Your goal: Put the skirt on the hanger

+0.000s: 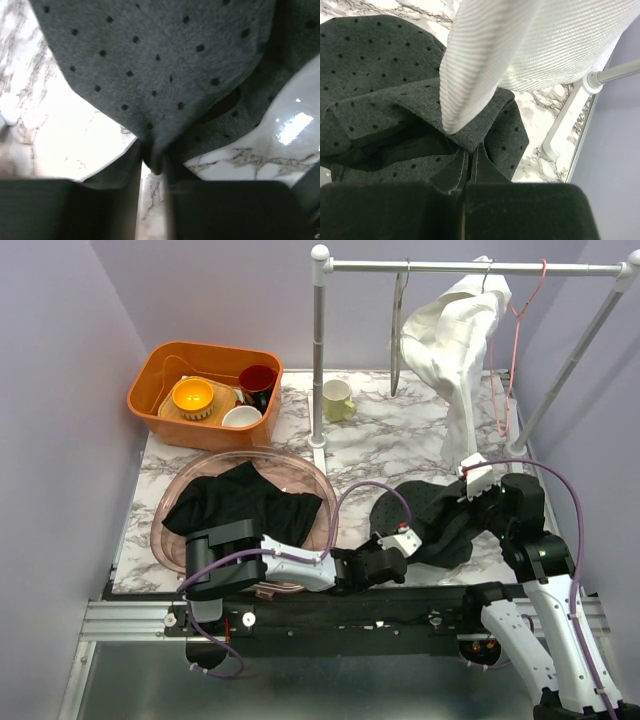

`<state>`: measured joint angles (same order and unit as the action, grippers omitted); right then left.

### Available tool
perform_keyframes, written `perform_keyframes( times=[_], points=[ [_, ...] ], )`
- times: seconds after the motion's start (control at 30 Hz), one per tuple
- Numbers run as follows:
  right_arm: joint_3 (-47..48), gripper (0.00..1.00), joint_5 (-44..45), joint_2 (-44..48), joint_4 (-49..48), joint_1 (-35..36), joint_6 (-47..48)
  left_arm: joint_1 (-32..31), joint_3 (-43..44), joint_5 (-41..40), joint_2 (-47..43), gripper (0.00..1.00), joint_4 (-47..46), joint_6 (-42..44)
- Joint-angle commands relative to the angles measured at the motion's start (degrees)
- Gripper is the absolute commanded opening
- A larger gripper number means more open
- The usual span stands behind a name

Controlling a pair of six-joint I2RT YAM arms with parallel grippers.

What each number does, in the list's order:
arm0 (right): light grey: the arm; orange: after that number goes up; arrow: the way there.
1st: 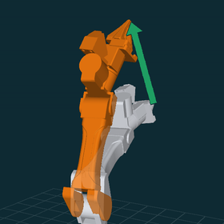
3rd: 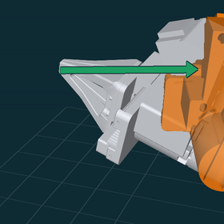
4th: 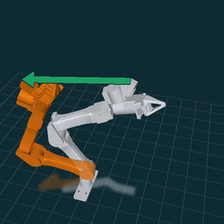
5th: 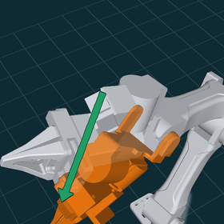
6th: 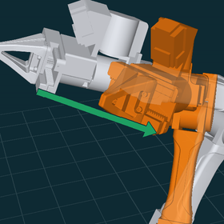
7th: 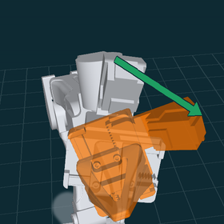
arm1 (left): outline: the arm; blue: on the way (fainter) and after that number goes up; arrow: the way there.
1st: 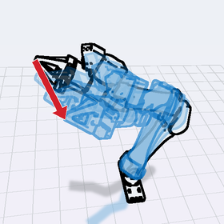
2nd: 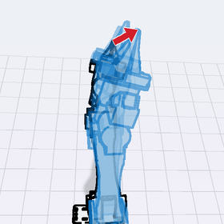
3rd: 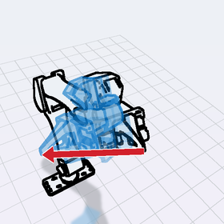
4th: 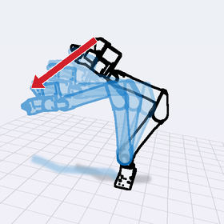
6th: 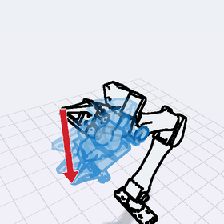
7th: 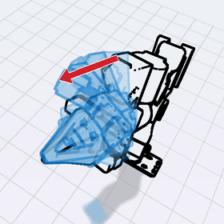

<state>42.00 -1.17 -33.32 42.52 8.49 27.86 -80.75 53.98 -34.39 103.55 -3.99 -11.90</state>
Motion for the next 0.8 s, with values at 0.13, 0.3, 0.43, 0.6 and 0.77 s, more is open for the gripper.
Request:
perform_keyframes(
  times=[0.13, 0.3, 0.43, 0.6, 0.77],
  points=[
    [4.58, 0.01, -2.17, 1.5, 1.42, -0.93, -0.7, -0.2, 1.66, -0.88, -16.25, 0.0, 5.12, 0.82],
    [8.09, 0.03, -2.78, 2.38, 4.58, -0.93, -0.26, 1.03, 6.92, 7.22, -29.51, 0.0, 12.84, 2.76],
    [12.39, 0.05, -2.52, 3.17, 6.08, -1.11, -0.52, 2.79, 10.62, 11.8, -34.55, 0.0, 17.43, 3.37],
    [14.69, 0.05, -1.03, 3.44, 6.78, -1.02, -0.35, 6.9, 12.12, 16.79, -37.54, 0.0, 19.28, 3.12],
    [8.64, 0.06, 3.36, 2.74, 3.71, -1.02, 0.62, 15.69, 5.89, 27.34, -37.1, 0.0, 14.11, -1.36]
  ],
)
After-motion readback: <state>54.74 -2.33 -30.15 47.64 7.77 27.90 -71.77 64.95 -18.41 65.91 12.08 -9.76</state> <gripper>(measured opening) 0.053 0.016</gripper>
